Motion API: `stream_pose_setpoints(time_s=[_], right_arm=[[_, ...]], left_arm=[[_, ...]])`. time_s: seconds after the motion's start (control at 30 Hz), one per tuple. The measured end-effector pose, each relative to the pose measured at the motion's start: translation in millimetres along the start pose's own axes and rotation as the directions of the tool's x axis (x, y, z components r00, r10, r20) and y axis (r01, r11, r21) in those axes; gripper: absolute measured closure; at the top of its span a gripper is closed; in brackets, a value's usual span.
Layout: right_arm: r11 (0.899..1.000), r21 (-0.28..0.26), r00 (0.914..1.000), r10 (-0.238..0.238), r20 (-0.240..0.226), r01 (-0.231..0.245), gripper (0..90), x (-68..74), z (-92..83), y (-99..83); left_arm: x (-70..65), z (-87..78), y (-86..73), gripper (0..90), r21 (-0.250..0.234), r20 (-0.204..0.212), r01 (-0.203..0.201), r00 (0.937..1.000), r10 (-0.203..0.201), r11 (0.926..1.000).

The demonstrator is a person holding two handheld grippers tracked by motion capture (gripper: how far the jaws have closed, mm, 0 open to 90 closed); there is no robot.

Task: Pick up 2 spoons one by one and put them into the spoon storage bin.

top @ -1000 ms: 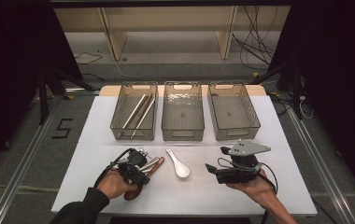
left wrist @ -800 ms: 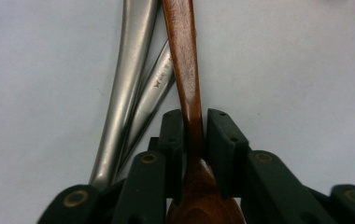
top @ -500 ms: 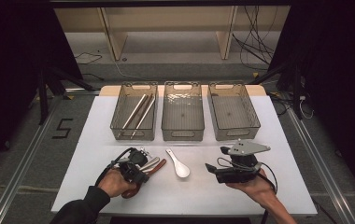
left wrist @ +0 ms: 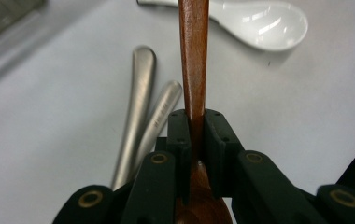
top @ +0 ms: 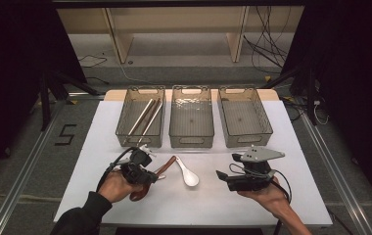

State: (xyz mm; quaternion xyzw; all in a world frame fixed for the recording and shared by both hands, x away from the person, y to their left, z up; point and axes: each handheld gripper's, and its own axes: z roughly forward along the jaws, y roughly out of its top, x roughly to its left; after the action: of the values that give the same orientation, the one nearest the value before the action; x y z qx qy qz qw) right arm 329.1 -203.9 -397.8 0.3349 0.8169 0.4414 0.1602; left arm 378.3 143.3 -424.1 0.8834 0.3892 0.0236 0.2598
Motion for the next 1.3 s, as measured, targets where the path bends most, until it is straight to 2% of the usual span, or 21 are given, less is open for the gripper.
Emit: stream_pose_setpoints(time_s=[0.1, 0.17, 0.57, 0.93, 1.13, 1.3], right_arm=[[1.000, 0.002, 1.0000, -0.002, 0.000, 0.002, 22.4, -0.1, 0.7, -0.2], [1.000, 0.001, 1.0000, 0.000, 0.002, 0.000, 22.4, -0.3, 0.7, -0.1], [1.000, -0.005, 1.0000, 0.007, 0.005, -0.007, 22.3, -1.8, 0.2, -0.1], [1.000, -0.007, 1.0000, 0.005, 0.002, -0.005, 22.3, -0.8, 0.1, -0.1], [1.000, -0.006, 1.0000, 0.002, 0.001, -0.002, 22.2, -0.7, -0.4, 0.0], [1.000, -0.007, 1.0000, 0.005, 0.001, -0.005, 22.3, -1.1, -0.3, -0.2]], left_arm=[[7.8, -7.1, 5.8, 81.2, -0.036, 0.000, 0.019, 0.9998, -0.019, 0.9992], [10.6, -11.1, 11.3, 81.2, -0.051, 0.004, 0.017, 0.9999, -0.017, 0.9985], [16.5, -25.4, 55.3, 81.2, -0.155, 0.013, 0.023, 0.9997, -0.022, 0.9876], [15.8, -18.6, 96.4, 81.2, -0.181, 0.006, 0.010, 0.9999, -0.009, 0.9835], [21.5, -13.2, 110.6, 81.2, -0.181, 0.007, 0.028, 0.9996, -0.027, 0.9831], [27.2, -14.7, 118.4, 81.2, -0.205, 0.014, 0.056, 0.9984, -0.054, 0.9771]])
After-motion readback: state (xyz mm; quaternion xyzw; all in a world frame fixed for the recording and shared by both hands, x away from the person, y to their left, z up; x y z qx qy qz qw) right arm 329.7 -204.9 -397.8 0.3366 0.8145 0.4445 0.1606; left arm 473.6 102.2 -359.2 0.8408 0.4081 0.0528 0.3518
